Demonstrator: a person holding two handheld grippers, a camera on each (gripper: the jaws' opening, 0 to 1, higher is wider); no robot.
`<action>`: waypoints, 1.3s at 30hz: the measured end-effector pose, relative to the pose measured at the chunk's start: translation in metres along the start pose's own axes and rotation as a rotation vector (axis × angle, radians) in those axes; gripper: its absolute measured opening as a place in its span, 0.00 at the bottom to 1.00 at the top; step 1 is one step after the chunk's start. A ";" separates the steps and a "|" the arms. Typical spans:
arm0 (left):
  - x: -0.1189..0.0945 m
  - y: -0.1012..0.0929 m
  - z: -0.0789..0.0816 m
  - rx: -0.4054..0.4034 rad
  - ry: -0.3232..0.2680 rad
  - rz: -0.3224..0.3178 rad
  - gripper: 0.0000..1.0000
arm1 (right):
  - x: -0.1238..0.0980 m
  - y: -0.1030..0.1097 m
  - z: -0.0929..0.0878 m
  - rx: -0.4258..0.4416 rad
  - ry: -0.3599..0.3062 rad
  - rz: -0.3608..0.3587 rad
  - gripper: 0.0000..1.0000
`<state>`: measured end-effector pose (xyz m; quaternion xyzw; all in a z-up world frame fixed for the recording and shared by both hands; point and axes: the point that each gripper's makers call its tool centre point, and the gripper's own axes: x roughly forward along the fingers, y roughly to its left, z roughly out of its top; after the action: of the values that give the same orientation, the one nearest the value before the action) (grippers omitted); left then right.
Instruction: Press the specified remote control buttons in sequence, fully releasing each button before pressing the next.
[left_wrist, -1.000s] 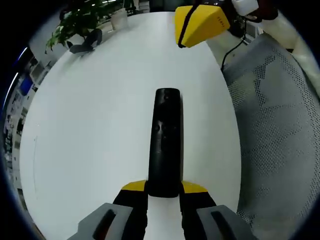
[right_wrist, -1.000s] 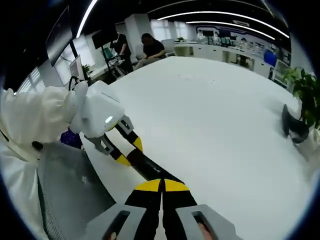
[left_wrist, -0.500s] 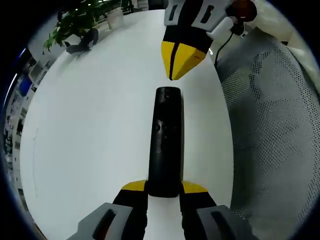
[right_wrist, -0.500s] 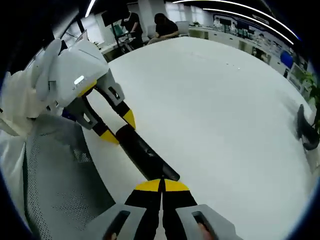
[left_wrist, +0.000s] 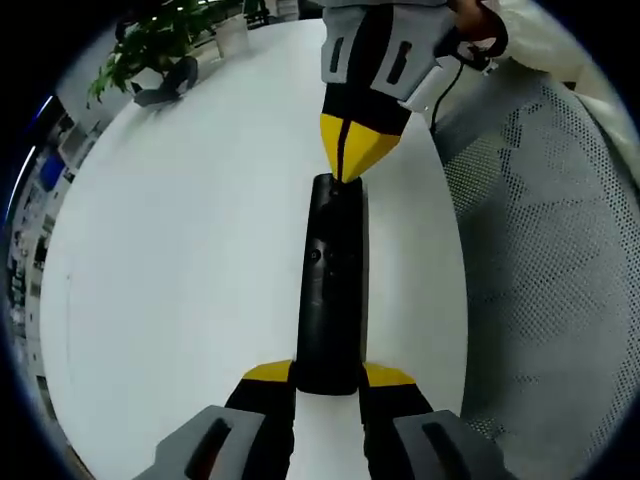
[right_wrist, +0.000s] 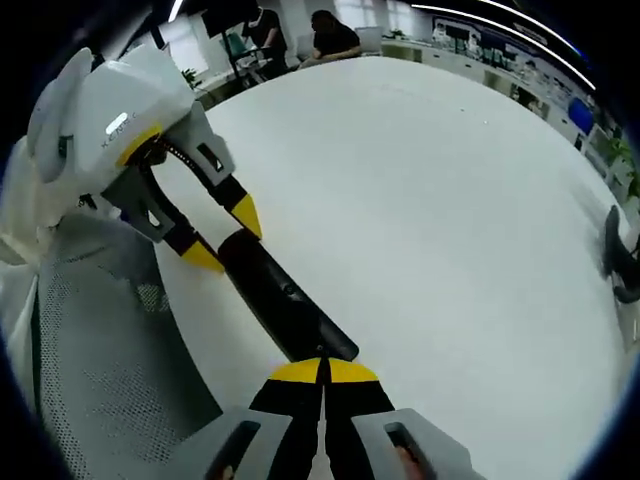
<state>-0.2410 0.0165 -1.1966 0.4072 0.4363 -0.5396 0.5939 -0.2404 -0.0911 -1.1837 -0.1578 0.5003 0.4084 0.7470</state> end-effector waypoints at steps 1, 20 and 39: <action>0.000 0.000 0.000 0.000 0.000 0.000 0.22 | 0.000 0.000 0.000 -0.003 0.003 -0.001 0.00; 0.000 0.001 0.000 -0.007 -0.009 -0.015 0.23 | 0.004 -0.004 0.006 -0.048 0.099 0.020 0.00; -0.001 0.002 0.001 -0.030 -0.041 -0.015 0.22 | 0.002 -0.003 0.006 -0.097 0.014 -0.026 0.00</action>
<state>-0.2394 0.0162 -1.1958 0.3839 0.4351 -0.5457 0.6045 -0.2342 -0.0877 -1.1830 -0.2030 0.4832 0.4214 0.7401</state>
